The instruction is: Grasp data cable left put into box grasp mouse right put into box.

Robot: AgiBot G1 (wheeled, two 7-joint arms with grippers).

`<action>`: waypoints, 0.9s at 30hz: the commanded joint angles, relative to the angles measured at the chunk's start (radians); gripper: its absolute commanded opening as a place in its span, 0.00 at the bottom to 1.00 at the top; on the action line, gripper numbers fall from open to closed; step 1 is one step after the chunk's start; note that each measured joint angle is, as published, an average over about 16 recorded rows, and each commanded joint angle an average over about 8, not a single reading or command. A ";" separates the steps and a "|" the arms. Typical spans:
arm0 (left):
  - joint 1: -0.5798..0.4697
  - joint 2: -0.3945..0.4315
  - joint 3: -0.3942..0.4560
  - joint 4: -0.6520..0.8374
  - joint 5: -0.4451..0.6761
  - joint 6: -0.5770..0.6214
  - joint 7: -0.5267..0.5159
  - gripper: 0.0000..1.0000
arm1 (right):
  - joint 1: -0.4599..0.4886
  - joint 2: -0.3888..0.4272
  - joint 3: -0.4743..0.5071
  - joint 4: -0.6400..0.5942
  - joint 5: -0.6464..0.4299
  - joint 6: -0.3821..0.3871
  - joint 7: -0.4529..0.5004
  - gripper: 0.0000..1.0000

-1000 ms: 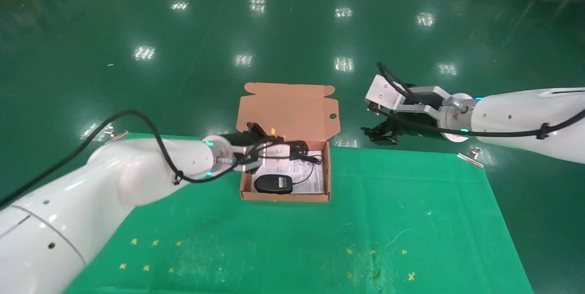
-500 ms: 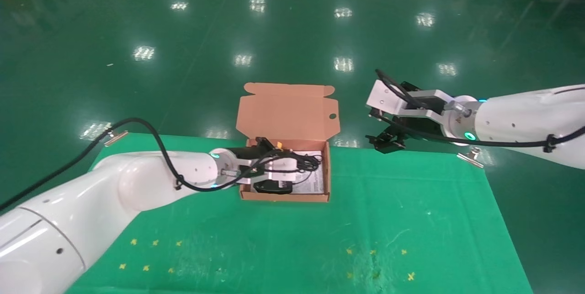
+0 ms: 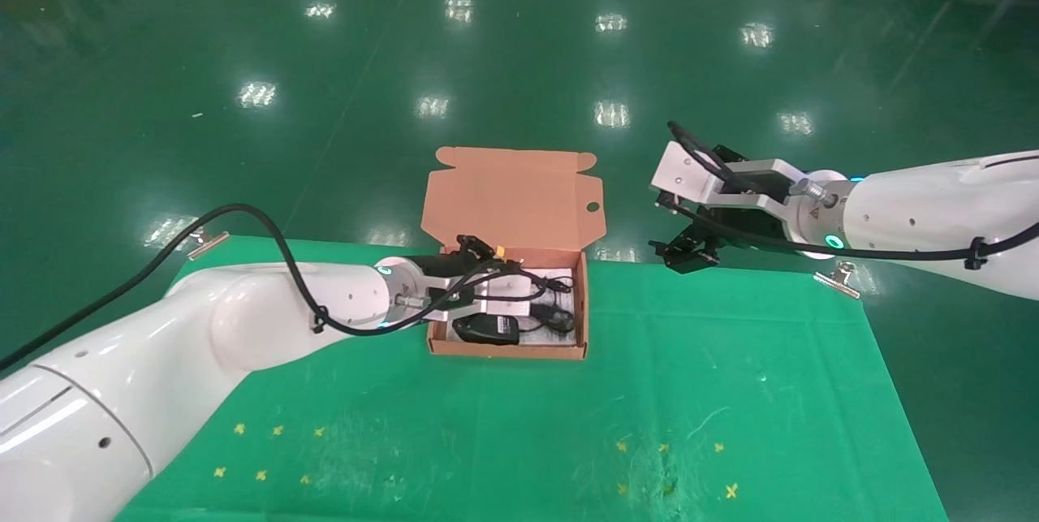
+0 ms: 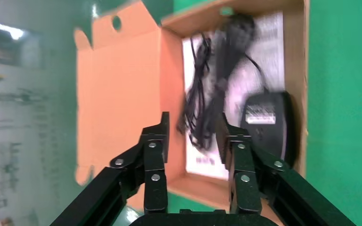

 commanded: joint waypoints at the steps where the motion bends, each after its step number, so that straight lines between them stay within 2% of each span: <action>1: 0.003 -0.008 -0.001 -0.014 -0.004 -0.002 -0.002 1.00 | 0.000 0.000 0.003 0.000 0.002 0.007 0.001 1.00; 9: -0.092 -0.035 -0.039 0.022 -0.007 -0.062 -0.053 1.00 | 0.077 0.013 -0.005 0.028 -0.067 -0.034 -0.053 1.00; 13: -0.109 -0.050 -0.060 0.031 -0.021 -0.060 -0.064 1.00 | 0.082 0.019 0.012 0.040 -0.067 -0.066 -0.070 1.00; 27: 0.010 -0.201 -0.235 -0.111 -0.252 0.168 -0.094 1.00 | -0.097 0.080 0.257 0.079 0.176 -0.252 -0.176 1.00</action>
